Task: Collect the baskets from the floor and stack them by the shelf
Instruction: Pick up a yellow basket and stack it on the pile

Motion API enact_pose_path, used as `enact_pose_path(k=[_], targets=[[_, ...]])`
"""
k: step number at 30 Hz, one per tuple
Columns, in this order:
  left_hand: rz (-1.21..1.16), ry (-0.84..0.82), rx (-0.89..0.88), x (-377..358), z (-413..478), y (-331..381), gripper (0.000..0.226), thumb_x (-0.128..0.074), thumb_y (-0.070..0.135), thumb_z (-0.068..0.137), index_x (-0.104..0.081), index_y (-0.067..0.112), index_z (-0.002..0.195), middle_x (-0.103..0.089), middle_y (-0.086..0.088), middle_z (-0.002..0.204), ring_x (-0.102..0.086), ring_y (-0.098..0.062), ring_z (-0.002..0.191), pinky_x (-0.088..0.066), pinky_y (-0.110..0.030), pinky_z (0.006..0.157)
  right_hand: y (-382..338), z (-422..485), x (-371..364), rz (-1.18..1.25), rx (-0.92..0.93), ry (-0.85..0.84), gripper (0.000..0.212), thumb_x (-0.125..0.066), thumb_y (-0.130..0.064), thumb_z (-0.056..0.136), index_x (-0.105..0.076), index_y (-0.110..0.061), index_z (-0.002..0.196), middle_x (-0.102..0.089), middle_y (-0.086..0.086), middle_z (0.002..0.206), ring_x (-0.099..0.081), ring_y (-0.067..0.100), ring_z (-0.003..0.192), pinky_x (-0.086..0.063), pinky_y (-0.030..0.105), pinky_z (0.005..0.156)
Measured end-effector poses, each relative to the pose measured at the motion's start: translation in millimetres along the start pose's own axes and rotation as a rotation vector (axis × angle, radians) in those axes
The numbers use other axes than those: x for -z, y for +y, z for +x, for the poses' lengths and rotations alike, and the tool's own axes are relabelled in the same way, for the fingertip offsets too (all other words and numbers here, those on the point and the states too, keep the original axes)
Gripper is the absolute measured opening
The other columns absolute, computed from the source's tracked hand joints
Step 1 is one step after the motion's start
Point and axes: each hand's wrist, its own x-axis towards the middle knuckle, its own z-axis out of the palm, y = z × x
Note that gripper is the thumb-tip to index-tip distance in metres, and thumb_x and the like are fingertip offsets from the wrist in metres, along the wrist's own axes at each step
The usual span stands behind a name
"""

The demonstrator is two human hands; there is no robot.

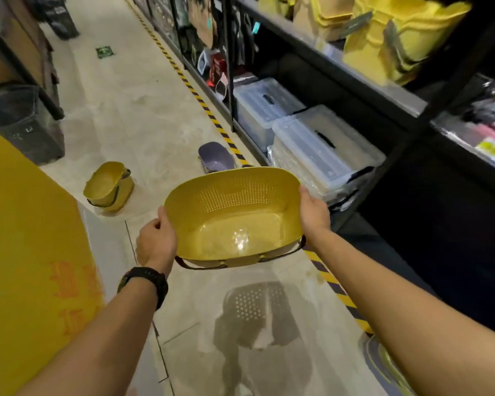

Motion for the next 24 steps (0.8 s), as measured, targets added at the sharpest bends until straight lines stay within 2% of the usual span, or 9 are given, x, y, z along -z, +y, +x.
enact_pose_path(k=[2, 4, 6, 10, 12, 14, 16, 21, 24], targets=[[0.005, -0.065, -0.042, -20, -23, 18, 0.067, -0.027, 0.066, 0.099, -0.064, 0.014, 0.078, -0.063, -0.005, 0.076, -0.057, -0.026, 0.071, -0.048, -0.04, 0.07, 14, -7, 41, 0.021, -0.034, 0.064, 0.057, -0.034, -0.065, 0.094, -0.071, -0.022, 0.099, -0.07, 0.003, 0.11, -0.064, 0.032, 0.105, -0.048, 0.048, 0.1], [0.017, -0.125, -0.089, -44, -55, 36, 0.063, -0.029, 0.065, 0.099, -0.061, 0.018, 0.073, -0.061, -0.003, 0.073, -0.056, -0.025, 0.068, -0.047, -0.039, 0.068, 32, -15, 88, 0.037, -0.067, 0.131, 0.057, -0.034, -0.065, 0.094, -0.071, -0.022, 0.096, -0.069, 0.005, 0.113, -0.064, 0.031, 0.103, -0.049, 0.046, 0.098], [0.047, -0.185, -0.147, -68, -94, 51, 0.063, -0.028, 0.065, 0.099, -0.06, 0.018, 0.072, -0.06, -0.002, 0.072, -0.054, -0.025, 0.066, -0.043, -0.038, 0.067, 53, -24, 140, 0.05, -0.101, 0.199, 0.058, -0.033, -0.064, 0.095, -0.071, -0.02, 0.1, -0.068, 0.005, 0.114, -0.063, 0.03, 0.104, -0.049, 0.046, 0.097], [0.085, -0.3, -0.232, -116, -187, 73, 0.064, -0.026, 0.065, 0.1, -0.064, 0.017, 0.079, -0.061, -0.004, 0.077, -0.057, -0.031, 0.076, -0.043, -0.039, 0.069, 107, -47, 242, 0.087, -0.133, 0.305, 0.049, -0.032, -0.06, 0.098, -0.061, -0.025, 0.079, -0.068, 0.009, 0.106, -0.064, 0.033, 0.102, -0.048, 0.05, 0.098], [0.083, -0.352, -0.268, -138, -235, 80, 0.065, -0.027, 0.065, 0.1, -0.066, 0.015, 0.084, -0.063, -0.008, 0.083, -0.059, -0.033, 0.082, -0.046, -0.04, 0.072, 134, -60, 291, 0.098, -0.163, 0.355, 0.049, -0.032, -0.06, 0.098, -0.059, -0.024, 0.079, -0.067, 0.008, 0.104, -0.063, 0.034, 0.103, -0.048, 0.049, 0.098], [0.105, -0.414, -0.316, -158, -281, 87, 0.065, -0.026, 0.065, 0.1, -0.065, 0.015, 0.085, -0.064, -0.008, 0.086, -0.06, -0.034, 0.084, -0.048, -0.042, 0.074, 162, -76, 336, 0.117, -0.205, 0.414, 0.052, -0.033, -0.06, 0.098, -0.06, -0.022, 0.074, -0.067, 0.004, 0.093, -0.064, 0.031, 0.096, -0.049, 0.044, 0.091], [0.08, -0.494, -0.382, -181, -324, 95, 0.066, -0.026, 0.066, 0.099, -0.063, 0.016, 0.078, -0.063, -0.009, 0.082, -0.059, -0.035, 0.081, -0.048, -0.043, 0.073, 188, -90, 381, 0.154, -0.236, 0.489, 0.055, -0.033, -0.061, 0.096, -0.062, -0.021, 0.071, -0.065, 0.002, 0.082, -0.064, 0.027, 0.087, -0.049, 0.043, 0.085], [0.094, -0.645, -0.498, -233, -413, 123, 0.059, -0.03, 0.066, 0.099, -0.059, 0.023, 0.071, -0.058, -0.001, 0.074, -0.056, -0.031, 0.076, -0.044, -0.04, 0.071, 243, -118, 469, 0.221, -0.373, 0.633, 0.057, -0.03, -0.063, 0.094, -0.068, -0.021, 0.086, -0.069, 0.007, 0.097, -0.065, 0.029, 0.094, -0.05, 0.049, 0.093], [0.114, -0.723, -0.595, -265, -451, 134, 0.06, -0.028, 0.065, 0.1, -0.061, 0.022, 0.073, -0.06, -0.005, 0.078, -0.058, -0.032, 0.081, -0.05, -0.043, 0.076, 271, -127, 502, 0.282, -0.436, 0.72, 0.054, -0.032, -0.064, 0.094, -0.064, -0.024, 0.078, -0.069, 0.005, 0.091, -0.065, 0.027, 0.091, -0.051, 0.049, 0.092]])
